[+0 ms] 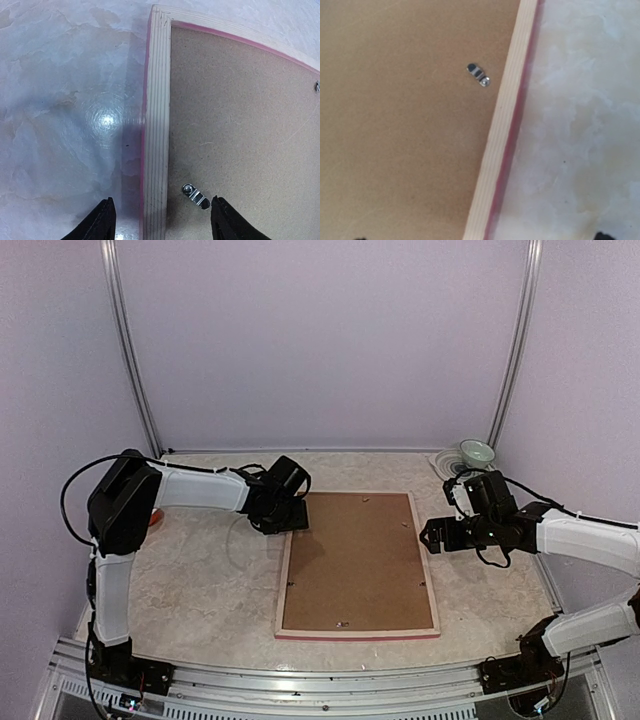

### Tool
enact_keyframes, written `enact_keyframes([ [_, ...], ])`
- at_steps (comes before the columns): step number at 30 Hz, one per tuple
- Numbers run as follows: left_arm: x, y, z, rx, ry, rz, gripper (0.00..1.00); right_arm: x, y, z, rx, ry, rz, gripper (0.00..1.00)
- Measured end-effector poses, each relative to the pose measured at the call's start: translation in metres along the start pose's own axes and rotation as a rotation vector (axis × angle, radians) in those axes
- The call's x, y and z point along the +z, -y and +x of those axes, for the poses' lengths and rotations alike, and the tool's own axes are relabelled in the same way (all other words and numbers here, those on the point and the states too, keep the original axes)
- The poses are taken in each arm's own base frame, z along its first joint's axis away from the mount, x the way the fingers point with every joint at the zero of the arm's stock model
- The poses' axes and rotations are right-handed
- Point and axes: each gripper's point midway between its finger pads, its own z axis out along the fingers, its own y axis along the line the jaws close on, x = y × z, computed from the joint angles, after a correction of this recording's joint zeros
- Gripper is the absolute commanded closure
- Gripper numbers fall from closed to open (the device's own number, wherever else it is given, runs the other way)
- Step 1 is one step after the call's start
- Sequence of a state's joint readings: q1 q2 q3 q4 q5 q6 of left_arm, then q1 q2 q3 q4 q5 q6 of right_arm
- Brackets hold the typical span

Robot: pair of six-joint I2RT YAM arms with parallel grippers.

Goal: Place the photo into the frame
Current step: Press the fastener onto the backboard.

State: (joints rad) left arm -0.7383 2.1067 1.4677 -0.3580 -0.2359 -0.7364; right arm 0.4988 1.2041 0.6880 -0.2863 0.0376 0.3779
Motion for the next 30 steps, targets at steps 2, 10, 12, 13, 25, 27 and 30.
enact_keyframes([
  [2,0.001,0.002,-0.001,-0.001,0.002,0.003,0.35,0.0,0.0,0.0,0.0,0.0,0.0,0.02],
  [10,0.014,0.005,-0.001,0.005,-0.014,-0.014,0.36,0.001,0.0,0.001,0.0,-0.002,0.0,0.02],
  [12,0.017,0.003,0.002,0.008,-0.023,-0.024,0.36,0.001,0.0,0.001,0.0,-0.003,0.0,0.02],
  [13,0.016,0.003,0.002,0.009,-0.022,-0.026,0.37,0.001,0.0,0.001,0.0,-0.003,-0.001,0.02],
  [25,0.016,0.002,0.002,0.009,-0.019,-0.032,0.42,0.002,0.0,0.002,0.0,-0.008,-0.002,0.02],
  [27,0.016,0.002,0.003,0.004,-0.018,-0.03,0.43,0.002,0.0,0.002,0.0,-0.008,-0.002,0.02],
  [30,0.015,0.001,0.004,-0.004,-0.017,-0.028,0.46,0.002,0.0,0.002,0.0,-0.008,-0.002,0.02],
])
